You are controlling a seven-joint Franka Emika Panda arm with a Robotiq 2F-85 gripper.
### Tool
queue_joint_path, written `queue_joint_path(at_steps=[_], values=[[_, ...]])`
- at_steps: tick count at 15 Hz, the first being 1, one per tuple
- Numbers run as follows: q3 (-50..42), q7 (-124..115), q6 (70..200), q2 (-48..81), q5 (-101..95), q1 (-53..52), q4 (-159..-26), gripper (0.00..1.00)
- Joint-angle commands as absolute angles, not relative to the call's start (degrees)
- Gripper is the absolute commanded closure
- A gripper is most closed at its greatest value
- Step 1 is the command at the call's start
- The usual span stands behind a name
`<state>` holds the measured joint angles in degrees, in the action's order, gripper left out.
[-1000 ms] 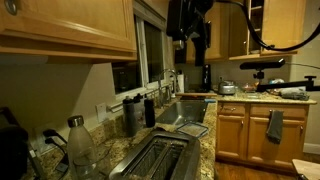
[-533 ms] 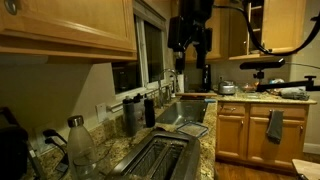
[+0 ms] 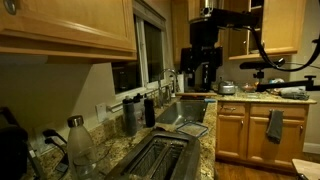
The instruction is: Put two slices of bread in the toaster
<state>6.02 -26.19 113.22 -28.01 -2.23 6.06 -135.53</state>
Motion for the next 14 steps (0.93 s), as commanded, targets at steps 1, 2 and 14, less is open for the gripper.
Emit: queue_joint_path(at_steps=[1, 2, 14], values=[[4.1, -28.7, 117.2, -31.0, -4.2, 8.6, -141.4, 0.0], [3.4, -28.7, 118.2, -31.0, -4.7, 9.4, -142.5, 0.0], [-5.9, -21.4, 129.1, -25.3, -5.4, 15.2, -148.1, 0.0]])
